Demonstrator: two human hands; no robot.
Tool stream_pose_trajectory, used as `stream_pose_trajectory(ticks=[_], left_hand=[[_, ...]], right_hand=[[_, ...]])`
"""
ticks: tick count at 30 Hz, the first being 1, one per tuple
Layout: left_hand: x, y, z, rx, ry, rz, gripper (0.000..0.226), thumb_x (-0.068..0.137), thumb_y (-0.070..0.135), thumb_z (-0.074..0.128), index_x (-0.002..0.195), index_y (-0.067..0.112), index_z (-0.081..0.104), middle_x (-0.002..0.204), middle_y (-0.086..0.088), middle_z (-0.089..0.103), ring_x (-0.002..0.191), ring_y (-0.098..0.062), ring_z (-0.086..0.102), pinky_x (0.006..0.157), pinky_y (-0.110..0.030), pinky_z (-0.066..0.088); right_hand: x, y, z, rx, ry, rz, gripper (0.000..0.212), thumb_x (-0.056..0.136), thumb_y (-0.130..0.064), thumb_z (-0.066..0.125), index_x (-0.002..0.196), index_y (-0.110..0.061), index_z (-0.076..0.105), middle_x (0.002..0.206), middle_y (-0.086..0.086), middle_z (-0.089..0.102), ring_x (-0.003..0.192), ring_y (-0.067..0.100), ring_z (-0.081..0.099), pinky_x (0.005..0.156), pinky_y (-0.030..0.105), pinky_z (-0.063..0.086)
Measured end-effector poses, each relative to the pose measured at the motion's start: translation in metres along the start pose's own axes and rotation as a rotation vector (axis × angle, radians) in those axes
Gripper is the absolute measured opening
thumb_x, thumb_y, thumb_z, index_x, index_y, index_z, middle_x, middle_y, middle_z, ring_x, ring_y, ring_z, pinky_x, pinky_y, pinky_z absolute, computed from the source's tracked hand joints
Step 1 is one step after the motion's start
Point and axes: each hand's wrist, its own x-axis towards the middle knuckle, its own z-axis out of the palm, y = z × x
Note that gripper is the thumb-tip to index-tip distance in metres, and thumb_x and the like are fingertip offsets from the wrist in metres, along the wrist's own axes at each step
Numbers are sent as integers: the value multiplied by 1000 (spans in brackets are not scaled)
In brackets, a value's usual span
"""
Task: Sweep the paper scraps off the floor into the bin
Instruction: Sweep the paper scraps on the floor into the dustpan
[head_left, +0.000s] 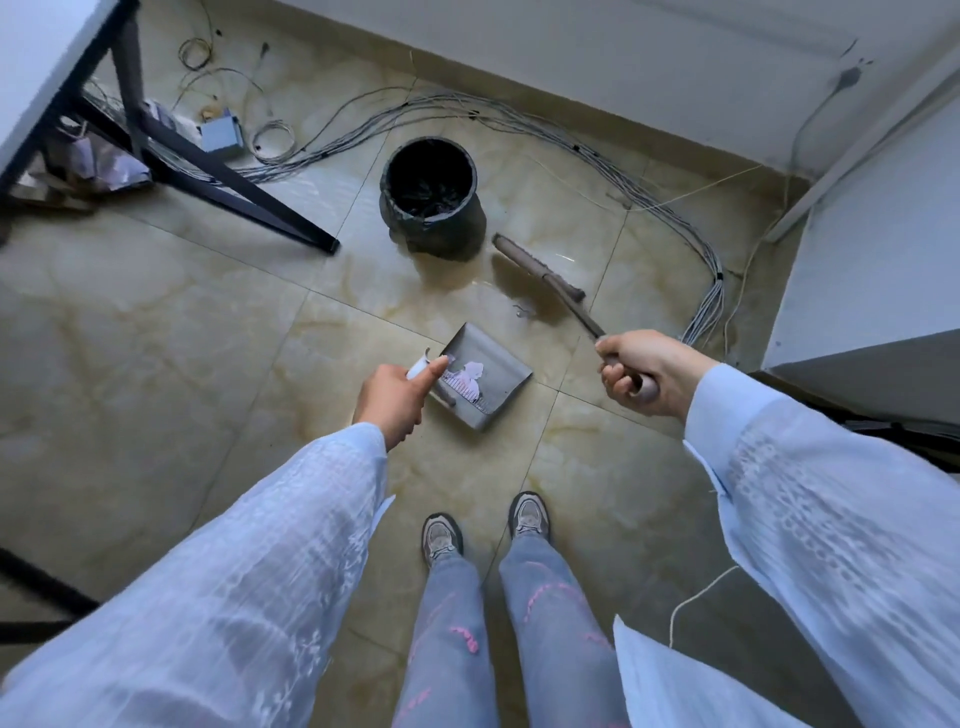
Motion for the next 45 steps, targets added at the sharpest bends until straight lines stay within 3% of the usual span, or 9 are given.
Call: stream_pose_trajectory(ticks=[8, 19, 26, 36, 40, 45], left_hand=[[17, 39, 26, 39, 8, -1, 59, 82, 63, 59, 62, 9, 47, 49, -8, 52, 40, -23, 44, 46, -27, 39], [27, 45, 24, -5, 25, -22, 59, 83, 61, 60, 60, 8, 46, 47, -8, 48, 41, -22, 40, 46, -27, 37], [30, 40, 23, -27, 18, -19, 61, 81, 62, 61, 58, 8, 45, 45, -7, 47, 41, -22, 40, 46, -28, 36], [23, 28, 16, -2, 7, -4, 61, 83, 63, 59, 59, 8, 47, 46, -9, 49, 41, -23, 42, 49, -29, 39], [9, 4, 5, -55, 77, -36, 61, 83, 60, 60, 55, 8, 49, 42, -8, 49, 39, -23, 43, 45, -27, 38], [-23, -46, -16, -100, 159, -104, 59, 86, 54, 61, 51, 9, 48, 34, -3, 45, 34, -21, 40, 40, -24, 35]], right_hand=[[29, -14, -12, -108, 42, 65, 28, 98, -19, 35, 70, -15, 37, 58, 0, 34, 15, 6, 29, 26, 4, 25], [21, 45, 1, -192, -61, 151, 25, 96, -22, 27, 72, -20, 32, 58, 1, 31, 17, 6, 26, 31, 3, 21], [-27, 80, -14, -128, -158, 220, 31, 100, -26, 35, 70, -18, 35, 31, -6, 32, 21, 2, 26, 26, 5, 16], [-58, 81, -23, -120, -94, 120, 22, 98, -23, 42, 78, -14, 43, 52, 1, 34, 21, 2, 29, 27, 5, 19], [-36, 60, -12, -92, -77, 107, 32, 100, -25, 37, 69, -16, 36, 53, 0, 31, 18, 1, 27, 25, 4, 18], [-12, 44, 17, -101, -68, 66, 28, 100, -20, 34, 72, -18, 37, 60, -1, 32, 17, 1, 30, 27, 4, 22]])
